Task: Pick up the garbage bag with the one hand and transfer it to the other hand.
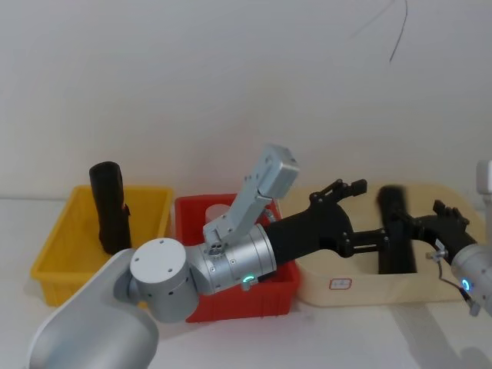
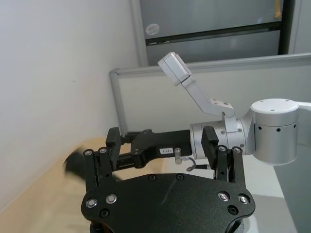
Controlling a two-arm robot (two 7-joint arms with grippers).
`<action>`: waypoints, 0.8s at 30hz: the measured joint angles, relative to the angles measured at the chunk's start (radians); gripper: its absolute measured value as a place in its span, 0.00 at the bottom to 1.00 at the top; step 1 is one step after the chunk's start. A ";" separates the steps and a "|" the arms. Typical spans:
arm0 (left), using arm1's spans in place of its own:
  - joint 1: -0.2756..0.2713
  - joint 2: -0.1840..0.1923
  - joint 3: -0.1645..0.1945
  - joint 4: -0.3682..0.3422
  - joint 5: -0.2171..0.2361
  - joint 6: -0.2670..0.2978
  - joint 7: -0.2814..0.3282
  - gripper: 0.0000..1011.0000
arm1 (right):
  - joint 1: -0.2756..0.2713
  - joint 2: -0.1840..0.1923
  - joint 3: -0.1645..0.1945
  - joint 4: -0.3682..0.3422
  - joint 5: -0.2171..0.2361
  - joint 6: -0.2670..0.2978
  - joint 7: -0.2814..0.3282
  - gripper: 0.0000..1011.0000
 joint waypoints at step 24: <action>0.144 0.128 -0.057 -0.267 0.067 0.020 0.245 0.99 | -0.058 0.013 -0.038 -0.179 -0.031 -0.047 0.072 0.99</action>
